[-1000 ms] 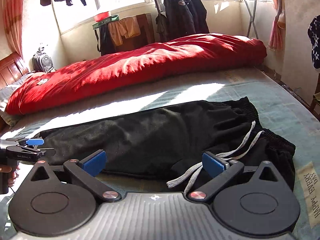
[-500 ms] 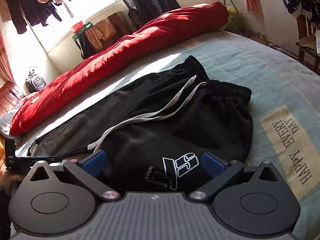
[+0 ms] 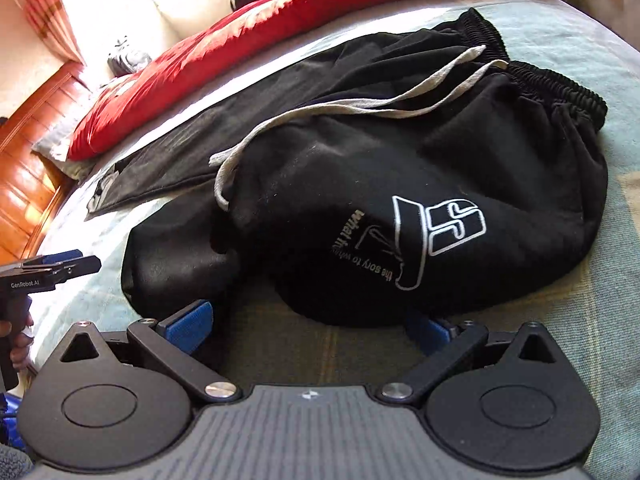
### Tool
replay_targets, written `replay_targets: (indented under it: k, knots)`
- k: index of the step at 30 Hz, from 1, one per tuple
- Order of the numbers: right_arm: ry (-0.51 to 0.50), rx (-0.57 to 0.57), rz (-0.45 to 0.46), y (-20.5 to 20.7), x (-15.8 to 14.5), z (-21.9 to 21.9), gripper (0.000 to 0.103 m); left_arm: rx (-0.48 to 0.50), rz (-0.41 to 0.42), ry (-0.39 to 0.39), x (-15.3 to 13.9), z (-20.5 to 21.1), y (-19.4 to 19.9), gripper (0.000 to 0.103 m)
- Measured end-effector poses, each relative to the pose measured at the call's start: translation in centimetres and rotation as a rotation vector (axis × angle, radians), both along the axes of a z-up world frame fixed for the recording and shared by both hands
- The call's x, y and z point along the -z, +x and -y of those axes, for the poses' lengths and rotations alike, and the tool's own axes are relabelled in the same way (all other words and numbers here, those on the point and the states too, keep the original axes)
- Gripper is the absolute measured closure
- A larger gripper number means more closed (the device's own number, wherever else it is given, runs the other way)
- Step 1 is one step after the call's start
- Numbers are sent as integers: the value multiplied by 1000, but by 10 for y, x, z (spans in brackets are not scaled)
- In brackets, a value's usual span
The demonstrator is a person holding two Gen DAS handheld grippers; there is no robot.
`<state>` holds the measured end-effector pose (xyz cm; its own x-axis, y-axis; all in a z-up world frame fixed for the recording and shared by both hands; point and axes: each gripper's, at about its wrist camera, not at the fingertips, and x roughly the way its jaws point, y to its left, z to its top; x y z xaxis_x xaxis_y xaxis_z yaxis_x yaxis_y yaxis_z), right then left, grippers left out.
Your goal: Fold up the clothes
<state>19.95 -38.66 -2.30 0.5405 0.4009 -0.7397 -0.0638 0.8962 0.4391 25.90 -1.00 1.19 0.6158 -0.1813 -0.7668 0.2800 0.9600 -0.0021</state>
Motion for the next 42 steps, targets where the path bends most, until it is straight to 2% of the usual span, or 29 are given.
replay_targets:
  k: [3, 13, 16, 21, 27, 29, 33, 37, 42]
  knots:
    - [-14, -107, 2, 5, -5, -21, 0, -2, 17, 25, -3, 3, -12, 6]
    - [-46, -441, 5, 26, -12, -96, 0, -46, 21, -24, 5, -8, -36, 6]
    - [-80, -476, 11, 36, -12, -117, 0, -79, 25, -29, 8, -20, -45, 6]
    - [-65, -507, 103, 62, -37, -135, 0, -131, 40, -54, 10, -45, -59, 6]
    - [-153, -457, 207, 117, -58, -157, 0, -148, 49, -89, 15, -79, -67, 6]
    - [-189, -423, 218, 135, -59, -162, 0, -142, 53, -104, 17, -93, -67, 6]
    - [-239, -320, 181, 163, -54, -167, 0, -121, 52, -137, 21, -120, -64, 6]
    - [-237, -240, 182, 146, -61, -165, 0, -88, 41, -174, 28, -151, -50, 6]
    - [-311, -204, 200, 111, -62, -177, 0, -28, 35, -212, 33, -170, -29, 6]
